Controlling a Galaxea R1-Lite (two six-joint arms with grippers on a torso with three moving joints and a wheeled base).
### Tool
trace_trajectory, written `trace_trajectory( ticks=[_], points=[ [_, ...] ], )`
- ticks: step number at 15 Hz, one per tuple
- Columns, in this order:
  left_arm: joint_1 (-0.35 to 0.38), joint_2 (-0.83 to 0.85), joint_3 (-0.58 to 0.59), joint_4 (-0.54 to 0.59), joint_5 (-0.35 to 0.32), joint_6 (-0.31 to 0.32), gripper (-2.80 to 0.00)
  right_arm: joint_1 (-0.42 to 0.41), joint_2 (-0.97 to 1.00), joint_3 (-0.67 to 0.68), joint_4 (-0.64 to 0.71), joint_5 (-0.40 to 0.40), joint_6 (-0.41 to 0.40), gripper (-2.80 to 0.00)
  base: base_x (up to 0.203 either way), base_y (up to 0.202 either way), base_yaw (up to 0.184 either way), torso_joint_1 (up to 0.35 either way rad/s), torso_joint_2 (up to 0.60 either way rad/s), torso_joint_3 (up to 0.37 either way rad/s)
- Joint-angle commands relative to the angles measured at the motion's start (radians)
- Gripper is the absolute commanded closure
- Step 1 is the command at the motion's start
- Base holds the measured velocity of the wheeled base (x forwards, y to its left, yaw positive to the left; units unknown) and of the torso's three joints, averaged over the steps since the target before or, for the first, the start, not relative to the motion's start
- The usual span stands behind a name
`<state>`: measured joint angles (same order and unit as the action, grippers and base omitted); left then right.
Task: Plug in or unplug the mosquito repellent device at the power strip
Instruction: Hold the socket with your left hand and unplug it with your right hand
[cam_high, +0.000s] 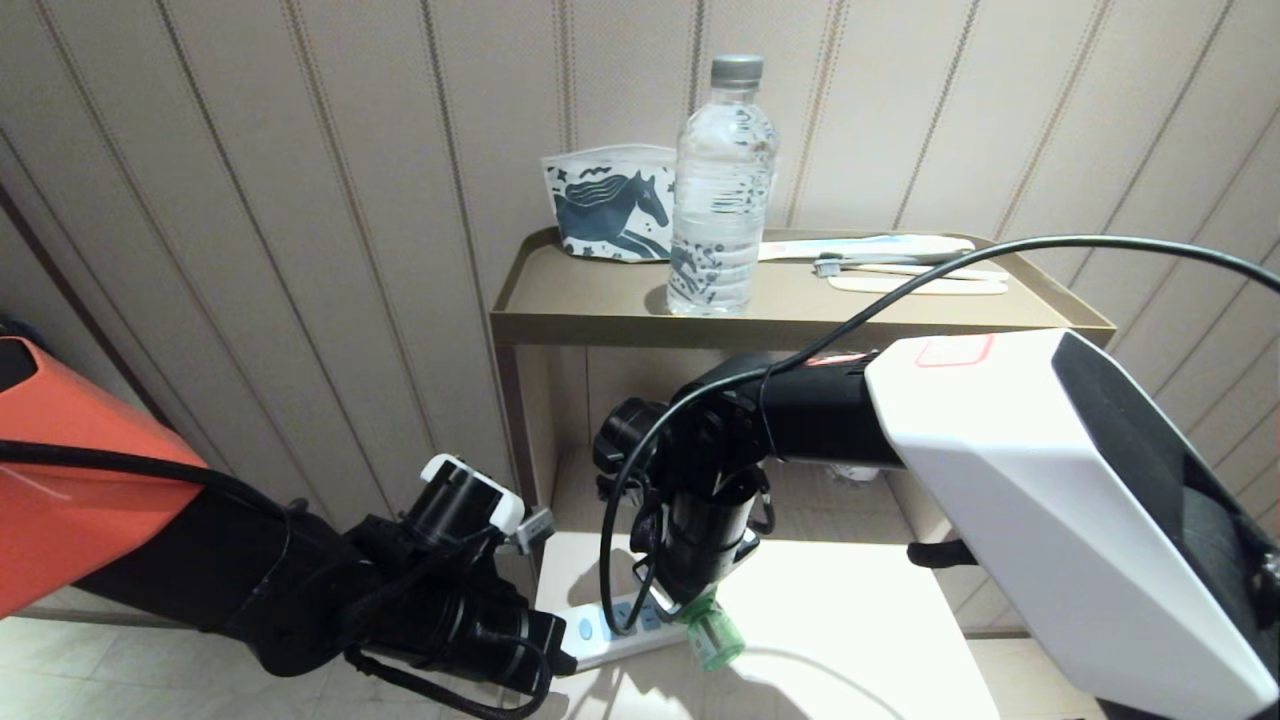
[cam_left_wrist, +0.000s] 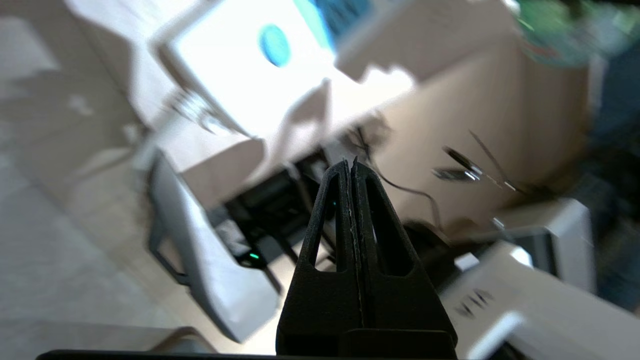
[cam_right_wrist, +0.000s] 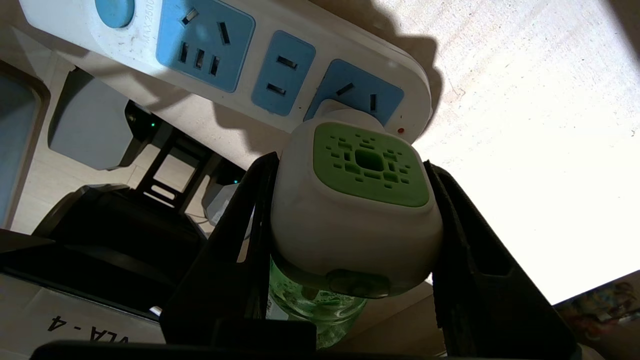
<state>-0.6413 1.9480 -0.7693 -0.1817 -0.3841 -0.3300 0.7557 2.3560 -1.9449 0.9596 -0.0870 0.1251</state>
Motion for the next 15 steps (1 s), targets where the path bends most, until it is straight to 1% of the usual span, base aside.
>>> trace_trajectory(
  ticks=[1, 4, 5, 9, 13, 15],
  points=[
    [-0.001, 0.038, -0.017, -0.018, 0.091, 0.001, 0.0, 0.001, -0.004, 0.0, 0.005, 0.0, 0.001, 0.0, 0.0, 0.0, 0.0, 0.0, 0.0, 0.0],
    [-0.001, 0.107, -0.016, -0.102, 0.192, 0.004, 0.0, 0.001, -0.004, 0.001, 0.005, 0.001, 0.001, 0.0, 0.0, 0.0, 0.0, 0.0, 0.0, 0.0],
    [-0.002, 0.12, -0.017, -0.119, 0.204, 0.005, 0.0, 0.001, -0.004, 0.001, 0.005, 0.001, 0.001, 0.0, 0.0, 0.0, 0.0, 0.0, 0.0, 0.0],
    [-0.012, 0.127, -0.022, -0.122, 0.206, 0.011, 0.0, 0.001, 0.0, 0.001, 0.005, 0.001, 0.001, 0.0, 0.0, 0.0, 0.0, 0.0, 0.0, 0.0],
    [-0.05, 0.13, -0.024, -0.122, 0.209, 0.009, 0.0, 0.001, 0.003, 0.001, 0.005, 0.002, 0.001, 0.0, 0.0, 0.0, 0.0, 0.0, 0.0, 0.0],
    [-0.064, 0.137, -0.024, -0.122, 0.223, 0.009, 0.0, 0.001, 0.0, 0.001, 0.004, 0.001, 0.001, 0.0, 0.0, 0.0, 0.0, 0.0, 0.0, 0.0]
  ],
)
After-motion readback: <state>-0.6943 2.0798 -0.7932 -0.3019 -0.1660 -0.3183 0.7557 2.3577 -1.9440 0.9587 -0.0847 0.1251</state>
